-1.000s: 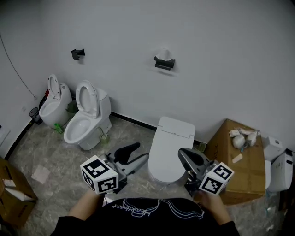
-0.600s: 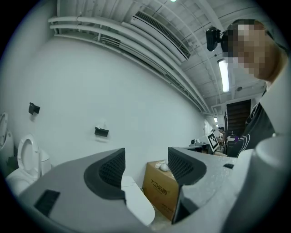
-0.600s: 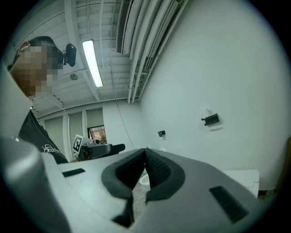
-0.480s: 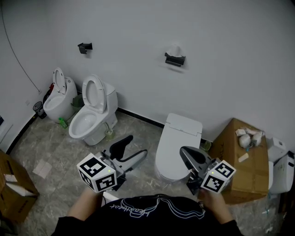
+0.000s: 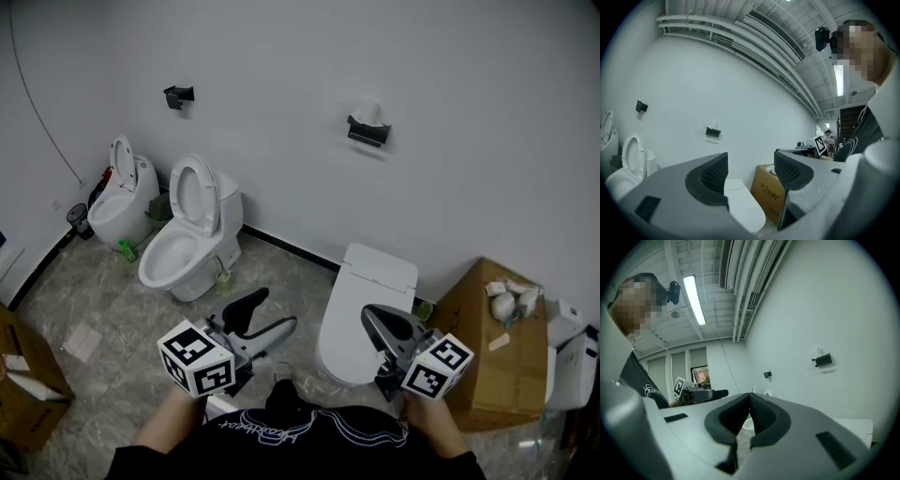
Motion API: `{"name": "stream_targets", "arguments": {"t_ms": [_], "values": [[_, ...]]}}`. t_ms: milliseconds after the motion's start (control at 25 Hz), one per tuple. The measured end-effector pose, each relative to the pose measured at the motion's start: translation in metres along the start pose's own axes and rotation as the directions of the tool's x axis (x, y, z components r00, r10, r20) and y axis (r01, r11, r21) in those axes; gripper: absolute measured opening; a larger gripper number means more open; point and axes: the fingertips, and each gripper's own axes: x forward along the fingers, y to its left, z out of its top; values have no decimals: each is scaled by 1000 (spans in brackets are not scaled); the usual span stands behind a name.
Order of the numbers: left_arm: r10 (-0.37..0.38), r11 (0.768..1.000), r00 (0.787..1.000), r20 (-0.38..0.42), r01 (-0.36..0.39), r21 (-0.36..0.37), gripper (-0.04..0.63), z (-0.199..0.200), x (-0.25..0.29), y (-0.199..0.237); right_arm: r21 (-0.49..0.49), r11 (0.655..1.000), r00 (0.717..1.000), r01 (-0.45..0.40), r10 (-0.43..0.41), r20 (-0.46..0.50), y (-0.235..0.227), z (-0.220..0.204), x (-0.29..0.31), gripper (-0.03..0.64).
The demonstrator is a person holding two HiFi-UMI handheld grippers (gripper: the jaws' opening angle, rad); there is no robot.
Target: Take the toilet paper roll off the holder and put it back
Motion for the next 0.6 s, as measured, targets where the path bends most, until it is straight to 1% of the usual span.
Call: {"name": "stream_targets", "arguments": {"t_ms": [120, 360, 600], "values": [[-15, 1000, 1000, -15, 14, -24, 295, -3, 16, 27, 1, 1000, 1000, -15, 15, -17, -21, -1, 27, 5], [7, 1000, 1000, -28, -8, -14, 295, 7, 65, 107, 23, 1000, 1000, -12, 12, -11, -94, 8, 95, 5], [-32, 999, 996, -85, 31, -6, 295, 14, 127, 183, 4, 1000, 1000, -9, 9, 2, -161, 29, 169, 5]]}}
